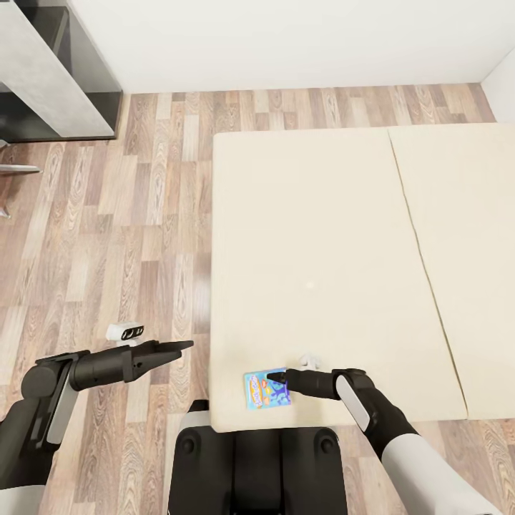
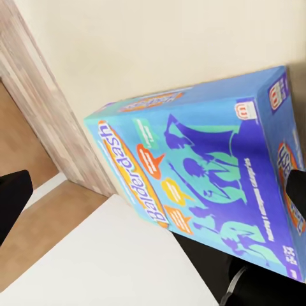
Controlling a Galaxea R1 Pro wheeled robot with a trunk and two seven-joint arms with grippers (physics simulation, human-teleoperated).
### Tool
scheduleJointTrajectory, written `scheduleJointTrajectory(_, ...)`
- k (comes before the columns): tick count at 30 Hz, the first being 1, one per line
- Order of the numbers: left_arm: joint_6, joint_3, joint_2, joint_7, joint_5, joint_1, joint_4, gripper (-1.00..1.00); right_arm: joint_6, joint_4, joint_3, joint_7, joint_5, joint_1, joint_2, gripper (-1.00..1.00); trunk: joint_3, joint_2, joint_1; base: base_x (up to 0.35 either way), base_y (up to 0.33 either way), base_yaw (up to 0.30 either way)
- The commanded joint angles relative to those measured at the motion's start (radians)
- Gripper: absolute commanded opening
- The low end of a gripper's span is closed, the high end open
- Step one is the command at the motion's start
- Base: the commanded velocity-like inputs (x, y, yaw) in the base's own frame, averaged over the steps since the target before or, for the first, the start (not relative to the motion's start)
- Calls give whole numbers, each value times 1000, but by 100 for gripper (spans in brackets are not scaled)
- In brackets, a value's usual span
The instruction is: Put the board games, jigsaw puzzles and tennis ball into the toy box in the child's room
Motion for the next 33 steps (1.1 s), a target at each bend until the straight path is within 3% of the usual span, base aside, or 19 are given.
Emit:
scheduleJointTrajectory(1,11,0,0,-4,-1,0,0,100,4,-1,2,-1,-3,-1,-1,100,-1,-2,1,0,28,0)
scheduleJointTrajectory(33,11,0,1,-4,-1,0,0,100,4,-1,2,-3,-2,0,0,100,-1,-2,1,0,26,0)
